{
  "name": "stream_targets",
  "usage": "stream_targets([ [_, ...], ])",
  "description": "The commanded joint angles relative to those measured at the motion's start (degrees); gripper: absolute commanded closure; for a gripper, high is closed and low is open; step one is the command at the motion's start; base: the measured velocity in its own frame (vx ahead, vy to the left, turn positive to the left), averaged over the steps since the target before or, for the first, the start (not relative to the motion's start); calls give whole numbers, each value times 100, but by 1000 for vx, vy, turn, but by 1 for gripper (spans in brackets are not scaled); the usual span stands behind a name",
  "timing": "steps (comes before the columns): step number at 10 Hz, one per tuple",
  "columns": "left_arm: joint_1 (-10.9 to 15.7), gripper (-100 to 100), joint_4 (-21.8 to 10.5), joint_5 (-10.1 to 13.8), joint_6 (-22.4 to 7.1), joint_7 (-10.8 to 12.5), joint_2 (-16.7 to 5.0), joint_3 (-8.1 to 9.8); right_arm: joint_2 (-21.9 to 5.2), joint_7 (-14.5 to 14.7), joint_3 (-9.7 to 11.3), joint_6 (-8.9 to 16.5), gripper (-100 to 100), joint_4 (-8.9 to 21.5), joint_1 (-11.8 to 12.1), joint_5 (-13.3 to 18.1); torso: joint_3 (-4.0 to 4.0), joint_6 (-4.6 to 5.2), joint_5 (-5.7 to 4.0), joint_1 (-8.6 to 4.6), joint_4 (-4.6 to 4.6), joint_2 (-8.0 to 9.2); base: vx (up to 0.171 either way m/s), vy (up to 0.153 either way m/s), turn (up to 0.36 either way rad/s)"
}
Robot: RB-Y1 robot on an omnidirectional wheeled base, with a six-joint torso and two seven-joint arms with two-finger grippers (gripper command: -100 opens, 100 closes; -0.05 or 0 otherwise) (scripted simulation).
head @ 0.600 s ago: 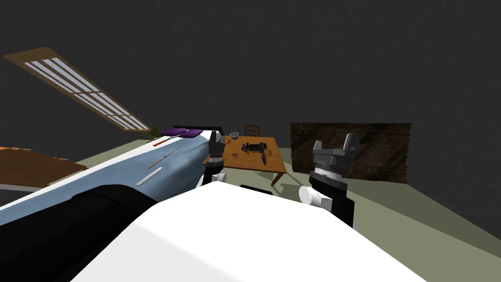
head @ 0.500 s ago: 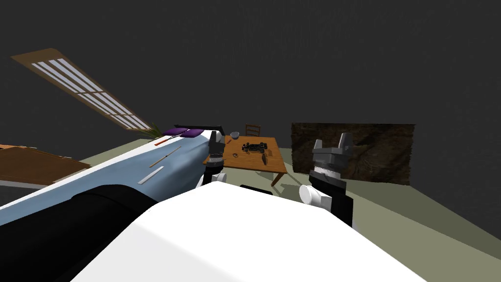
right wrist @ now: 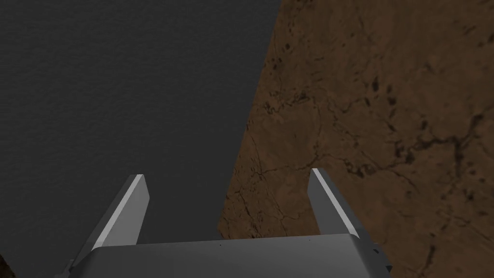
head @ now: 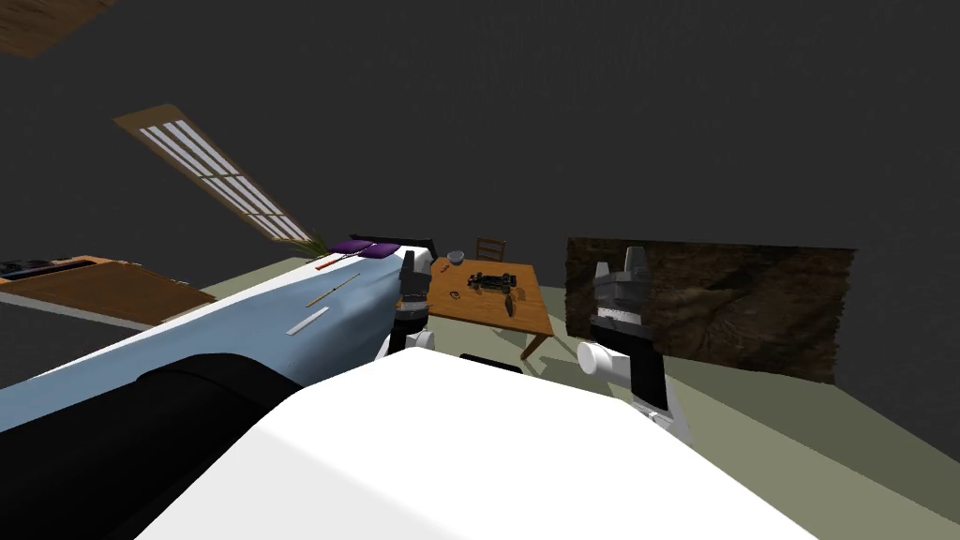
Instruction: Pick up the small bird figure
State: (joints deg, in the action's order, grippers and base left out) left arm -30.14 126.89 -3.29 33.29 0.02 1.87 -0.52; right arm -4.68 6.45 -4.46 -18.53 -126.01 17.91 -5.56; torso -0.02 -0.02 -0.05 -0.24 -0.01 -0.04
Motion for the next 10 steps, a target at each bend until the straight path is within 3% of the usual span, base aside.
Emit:
stream_targets([
  [1, 0, 0, 0, 0, 0, 0, 0, 0, -164, 189, -109, 229, -100, 244, -286, 65, 0, 0, 0, 0, 0, 0, -11, -67, 162],
  [3, 0, 0, 0, 0, 0, 0, 0, 0, -356, 440, -292, 571, -100, 637, -703, 162, 1, 1, -1, -3, 0, 2, -10, -69, 194],
  [4, 0, 0, 0, 0, 0, 0, 0, 0, -356, 440, -292, 571, -100, 668, -735, 162, 0, 1, -2, -5, 0, 1, -5, -53, 81],
  [8, -1, 0, 0, 0, 0, 0, 0, 1, -609, 877, -609, 1181, -100, 1425, -1415, 358, -2, 5, 1, 6, -1, -3, -4, -43, 164],
  [9, 0, 0, 0, 0, 0, 0, 0, 0, -609, 877, -609, 1201, -100, 1466, -1415, 358, -1, 2, 1, 10, -1, -2, -6, -31, 103],
  [10, -1, 0, 0, 0, 0, 0, 0, 0, -683, 1037, -723, 1393, -100, 1727, -1641, 438, -1, 4, 2, 12, -1, -1, -9, -37, 227],
])
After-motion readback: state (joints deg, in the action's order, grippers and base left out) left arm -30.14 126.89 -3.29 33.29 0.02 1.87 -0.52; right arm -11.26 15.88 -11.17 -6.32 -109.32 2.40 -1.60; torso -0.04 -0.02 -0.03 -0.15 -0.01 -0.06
